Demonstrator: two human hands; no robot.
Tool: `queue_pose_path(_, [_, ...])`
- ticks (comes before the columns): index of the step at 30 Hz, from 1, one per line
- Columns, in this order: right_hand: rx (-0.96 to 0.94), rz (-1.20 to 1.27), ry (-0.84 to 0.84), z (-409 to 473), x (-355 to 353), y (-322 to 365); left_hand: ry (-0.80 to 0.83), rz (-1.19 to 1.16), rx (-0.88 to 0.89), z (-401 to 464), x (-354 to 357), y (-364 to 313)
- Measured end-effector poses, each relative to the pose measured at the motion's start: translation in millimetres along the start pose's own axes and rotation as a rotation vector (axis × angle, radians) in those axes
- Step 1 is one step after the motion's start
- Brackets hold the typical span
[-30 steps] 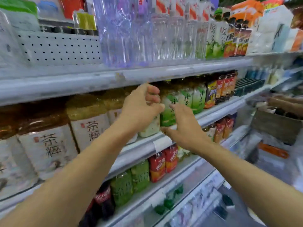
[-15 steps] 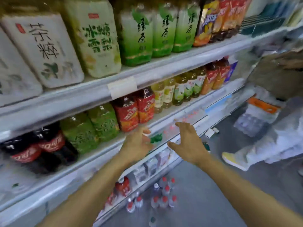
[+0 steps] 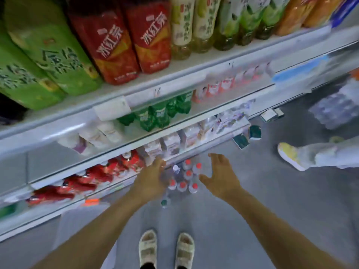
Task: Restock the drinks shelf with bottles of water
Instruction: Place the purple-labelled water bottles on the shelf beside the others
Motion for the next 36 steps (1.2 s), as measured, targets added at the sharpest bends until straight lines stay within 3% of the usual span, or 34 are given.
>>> queue_pose_path(8, [0.047, 0.078, 0.104, 66.0, 119.0, -26.3, 0.074, 0.038, -0.137, 49.9, 60.8, 110.8])
queue_pose_path(17, [0.022, 0.079, 0.195, 166.9, 276.3, -53.9, 0.093, 0.187, -0.123, 139.3, 128.9, 246.7])
queue_pose_path(21, [-0.001, 0.046, 0.130, 214.5, 330.1, -73.6, 0.092, 0.265, -0.074, 178.5, 157.3, 292.0])
queue_pose_path(27, [-0.055, 0.063, 0.025, 271.6, 384.0, -92.1, 0.113, 0.356, 0.057, 229.2, 187.4, 325.4])
queue_pose_path(36, [-0.154, -0.021, -0.009, 313.4, 416.5, -93.8, 0.010, 0.359, 0.103, 265.8, 206.3, 349.6])
Point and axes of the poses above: each hand's wrist, its own z-axis towards the middle knuckle, its own x-axis out of the palm, y = z × x, the point moved 6 cm from there along z, towards the middle knuckle, and after that the axes turned 6 degrees about x, right-handed, at the moved point
